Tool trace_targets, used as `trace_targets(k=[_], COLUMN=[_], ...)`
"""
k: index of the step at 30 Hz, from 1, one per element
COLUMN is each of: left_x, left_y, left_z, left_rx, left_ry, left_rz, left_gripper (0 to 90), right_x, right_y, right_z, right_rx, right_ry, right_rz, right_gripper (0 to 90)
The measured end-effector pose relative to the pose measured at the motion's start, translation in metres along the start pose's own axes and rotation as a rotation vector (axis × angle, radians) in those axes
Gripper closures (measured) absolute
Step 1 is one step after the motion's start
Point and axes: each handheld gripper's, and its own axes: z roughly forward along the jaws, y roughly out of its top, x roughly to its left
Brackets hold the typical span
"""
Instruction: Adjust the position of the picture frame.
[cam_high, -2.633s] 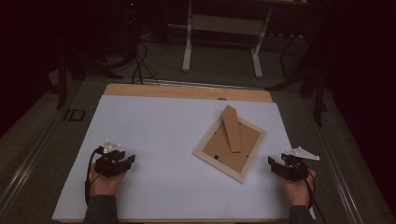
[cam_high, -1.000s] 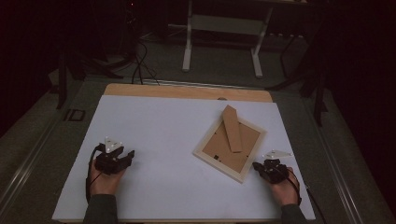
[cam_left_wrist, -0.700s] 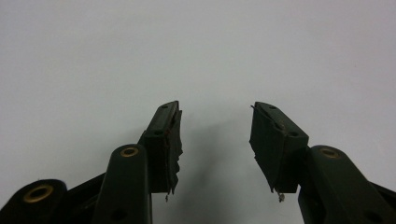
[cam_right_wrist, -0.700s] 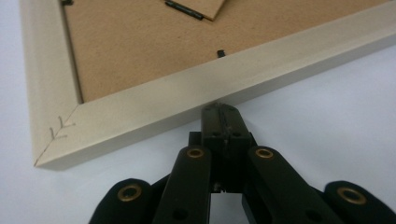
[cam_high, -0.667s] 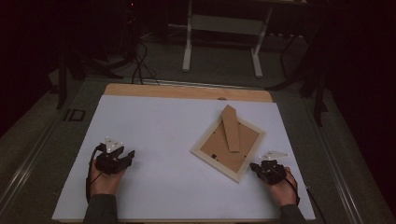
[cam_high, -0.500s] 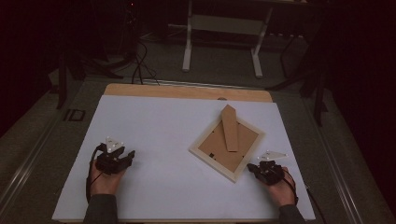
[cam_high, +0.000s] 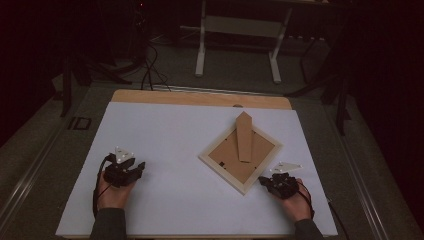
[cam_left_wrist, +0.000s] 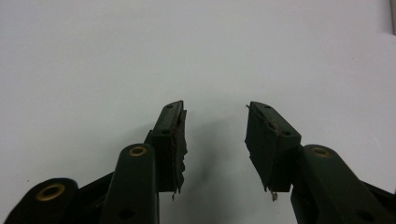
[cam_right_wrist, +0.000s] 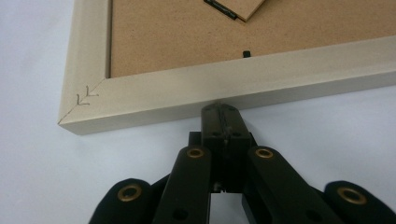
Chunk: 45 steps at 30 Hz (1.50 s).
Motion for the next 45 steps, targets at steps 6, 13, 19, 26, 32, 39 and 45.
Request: trace_targets(k=[6,13,19,26,32,39,45], left_x=[0.000,-0.002,-0.003,-0.006,-0.013,-0.019,-0.023], left_y=[0.000,0.001,0.001,0.001,0.001,0.003,0.003], left_z=[0.000,0.001,0.001,0.002,0.004,0.006,0.005], left_rx=[0.003,0.006,0.012,0.020,0.028,0.031,0.028], left_ry=[-0.005,-0.009,-0.035,-0.051,-0.065,-0.084,-0.092], left_rz=[0.002,0.007,0.002,0.008,0.024,0.037,0.047], left_gripper=[60.3,60.5,60.7,60.0,59.4,58.9,57.2], right_x=[0.005,0.014,0.021,0.029,0.039,0.052,0.055], right_y=[0.004,0.011,0.015,0.024,0.038,0.058,0.066], right_z=[0.004,0.011,0.016,0.025,0.037,0.054,0.054], right_rx=[0.001,0.002,-0.002,-0.002,0.008,0.029,0.005], right_ry=[0.014,0.029,0.034,0.051,0.071,0.102,0.123], right_rz=[-0.018,-0.043,-0.059,-0.085,-0.114,-0.168,-0.170], right_gripper=[90.0,90.0,90.0,90.0,90.0,90.0,90.0])
